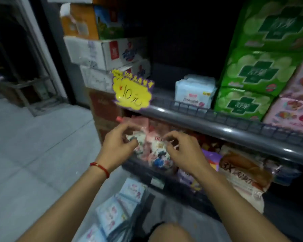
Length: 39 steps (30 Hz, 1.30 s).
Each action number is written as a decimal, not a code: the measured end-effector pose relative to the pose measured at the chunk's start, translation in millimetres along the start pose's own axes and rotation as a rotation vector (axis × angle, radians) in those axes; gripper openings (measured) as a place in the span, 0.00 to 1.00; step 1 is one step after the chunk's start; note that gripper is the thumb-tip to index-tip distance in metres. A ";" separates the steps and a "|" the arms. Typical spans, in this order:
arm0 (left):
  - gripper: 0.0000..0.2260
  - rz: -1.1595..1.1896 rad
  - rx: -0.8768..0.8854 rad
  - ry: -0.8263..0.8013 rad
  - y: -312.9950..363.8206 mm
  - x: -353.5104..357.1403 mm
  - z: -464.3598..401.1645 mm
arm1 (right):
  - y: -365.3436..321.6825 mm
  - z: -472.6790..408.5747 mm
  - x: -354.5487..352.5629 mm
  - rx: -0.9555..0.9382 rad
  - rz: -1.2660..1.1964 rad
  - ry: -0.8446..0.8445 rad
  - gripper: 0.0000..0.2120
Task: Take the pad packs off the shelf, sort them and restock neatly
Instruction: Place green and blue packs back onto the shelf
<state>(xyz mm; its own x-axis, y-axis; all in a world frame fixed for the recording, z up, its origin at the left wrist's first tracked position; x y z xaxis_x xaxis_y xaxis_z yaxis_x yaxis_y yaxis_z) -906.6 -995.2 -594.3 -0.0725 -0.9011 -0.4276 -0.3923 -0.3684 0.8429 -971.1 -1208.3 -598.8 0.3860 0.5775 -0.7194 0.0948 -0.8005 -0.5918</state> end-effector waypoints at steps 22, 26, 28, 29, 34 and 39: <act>0.48 -0.349 -0.792 -0.356 -249.1 -38.5 271.3 | -25.8 109.5 289.6 0.473 0.385 -1.041 0.38; 0.42 -0.163 -0.835 -0.260 -259.1 -42.6 280.3 | -6.6 119.5 287.4 0.544 0.232 -0.989 0.41; 0.43 -0.074 -0.856 -0.188 -263.8 -45.4 284.8 | -1.1 118.2 279.2 0.571 0.190 -0.948 0.38; 0.44 -0.055 -0.853 -0.146 -264.7 -46.9 286.2 | 1.5 115.7 274.8 0.585 0.167 -0.923 0.38; 0.44 0.019 -0.823 0.027 -259.5 -53.8 280.7 | 4.6 78.2 240.7 0.646 -0.046 -0.794 0.31; 0.55 0.480 -0.764 -0.019 -215.2 -74.4 230.3 | -24.8 24.2 159.1 0.450 -0.266 -0.792 0.25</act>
<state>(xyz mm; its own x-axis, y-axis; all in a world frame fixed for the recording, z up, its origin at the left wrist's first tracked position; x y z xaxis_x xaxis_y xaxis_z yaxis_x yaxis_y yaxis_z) -1028.0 -796.2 -819.1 -0.0896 -0.9956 0.0264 0.3997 -0.0117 0.9166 -934.3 -1092.7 -707.4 -0.3476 0.8049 -0.4809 -0.3359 -0.5857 -0.7376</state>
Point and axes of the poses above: each hand's wrist, its own z-axis away from the middle knuckle, its own x-axis out of the palm, y = z × x, the point moved 1 cm from there along -z, towards the middle knuckle, and after that the axes turned 4 degrees about y, right-handed, at the moved point
